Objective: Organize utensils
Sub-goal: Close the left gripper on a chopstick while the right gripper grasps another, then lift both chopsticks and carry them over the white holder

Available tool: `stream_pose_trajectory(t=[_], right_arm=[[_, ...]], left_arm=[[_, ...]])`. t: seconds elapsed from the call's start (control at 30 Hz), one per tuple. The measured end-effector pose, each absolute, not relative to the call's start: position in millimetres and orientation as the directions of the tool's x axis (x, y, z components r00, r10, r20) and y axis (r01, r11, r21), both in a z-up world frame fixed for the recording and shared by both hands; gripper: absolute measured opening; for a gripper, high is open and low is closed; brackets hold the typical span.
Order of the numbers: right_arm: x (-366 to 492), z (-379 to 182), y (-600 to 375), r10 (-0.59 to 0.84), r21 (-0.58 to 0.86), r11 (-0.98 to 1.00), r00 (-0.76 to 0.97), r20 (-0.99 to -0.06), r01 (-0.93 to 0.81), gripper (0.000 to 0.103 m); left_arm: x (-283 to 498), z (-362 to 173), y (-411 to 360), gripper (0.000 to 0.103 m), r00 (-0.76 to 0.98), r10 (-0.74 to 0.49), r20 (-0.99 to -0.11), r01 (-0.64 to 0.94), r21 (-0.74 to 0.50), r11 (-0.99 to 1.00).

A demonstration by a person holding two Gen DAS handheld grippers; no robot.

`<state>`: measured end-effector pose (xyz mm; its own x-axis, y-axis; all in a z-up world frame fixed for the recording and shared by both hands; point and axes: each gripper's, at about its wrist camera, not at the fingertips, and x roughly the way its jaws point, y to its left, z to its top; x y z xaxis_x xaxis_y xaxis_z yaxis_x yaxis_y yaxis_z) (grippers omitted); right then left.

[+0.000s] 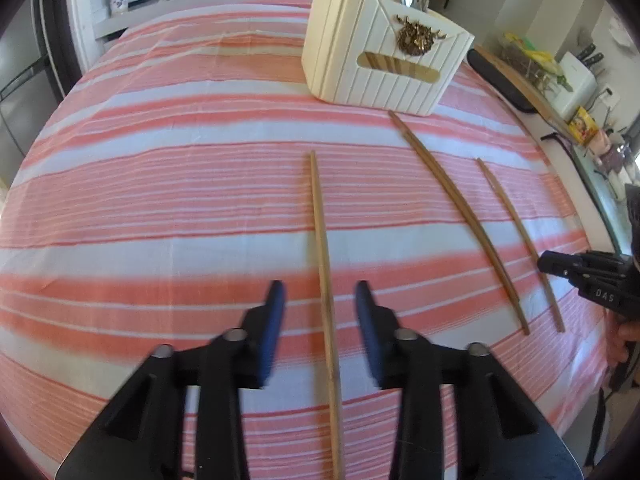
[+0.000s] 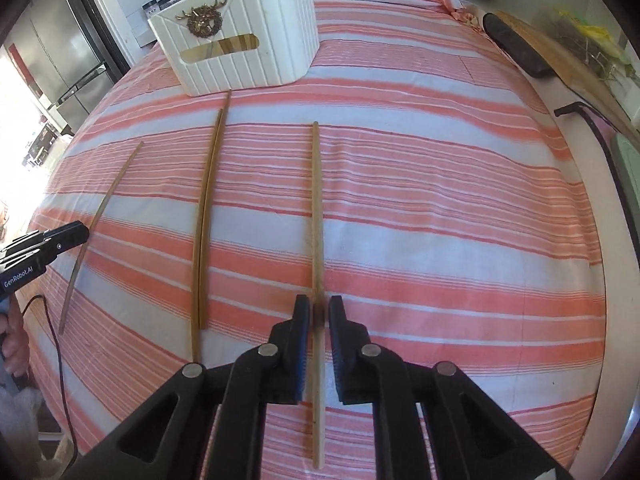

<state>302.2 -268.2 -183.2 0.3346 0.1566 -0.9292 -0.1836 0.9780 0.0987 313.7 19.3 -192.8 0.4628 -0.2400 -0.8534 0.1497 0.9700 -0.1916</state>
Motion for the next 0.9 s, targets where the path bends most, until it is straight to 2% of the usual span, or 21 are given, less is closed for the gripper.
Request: stream_pose_trajectory(t=[0.03,0.17,0.37,0.47,0.5,0.53,0.6,0.63,0.77,0.9], right_arm=[[305.3,-180.3,-269.8,0.176,0.116,0.974,0.323,-0.930,-0.195,0.019],[327.2,-170.6,-266.8,0.211,0.142,0.962,0.303,-0.929,-0.233,0.034],[369.5,-190.2,-238.8,0.140,0.054,0.953,0.273,-0.952,-0.300,0.035],[387.2,-191.5,-230.4,0.118,0.017,0.950,0.309,-0.944,-0.312,0.035],[393.6,-191.9,-229.6,0.128,0.031,0.952,0.307,-0.943,-0.304,0.035],[399.6,-192.7,-229.9,0.139,0.046,0.954,0.302,-0.943,-0.295,0.034],[408.6,-191.8,-230.8,0.137,0.049,0.961,0.317,-0.938,-0.272,0.011],[411.9,-192.0,-233.1,0.139,0.053,0.963,0.320,-0.937,-0.265,0.006],[411.8,-180.3,-241.6,0.189,0.107,0.967,0.376,-0.907,-0.230,0.006],[386.2,-129.1,-251.3,0.290,0.181,0.949,0.494,-0.820,-0.256,0.006]], left_arm=[[319.3,-188.8,20.6,0.075,0.457,-0.258,-0.851,0.168,-0.202,0.965],[344.5,-184.4,11.6,0.075,0.438,-0.239,-0.866,0.231,-0.149,0.962],[372.8,-198.4,-4.9,0.069,0.383,-0.198,-0.902,0.265,-0.099,0.959],[388.2,-207.7,-11.2,0.058,0.348,-0.162,-0.924,0.253,-0.074,0.965],[392.1,-210.5,-12.9,0.050,0.339,-0.145,-0.930,0.246,-0.061,0.967],[393.8,-209.7,-15.9,0.034,0.355,-0.124,-0.927,0.249,-0.034,0.968],[397.0,-208.4,-20.6,0.007,0.356,-0.125,-0.926,0.262,-0.029,0.965],[398.3,-208.1,-20.3,0.005,0.348,-0.150,-0.925,0.259,-0.059,0.964],[388.1,-190.6,-17.9,0.004,0.414,-0.180,-0.892,0.260,-0.074,0.963],[359.4,-144.3,-3.1,0.004,0.515,-0.256,-0.818,0.263,-0.133,0.956]])
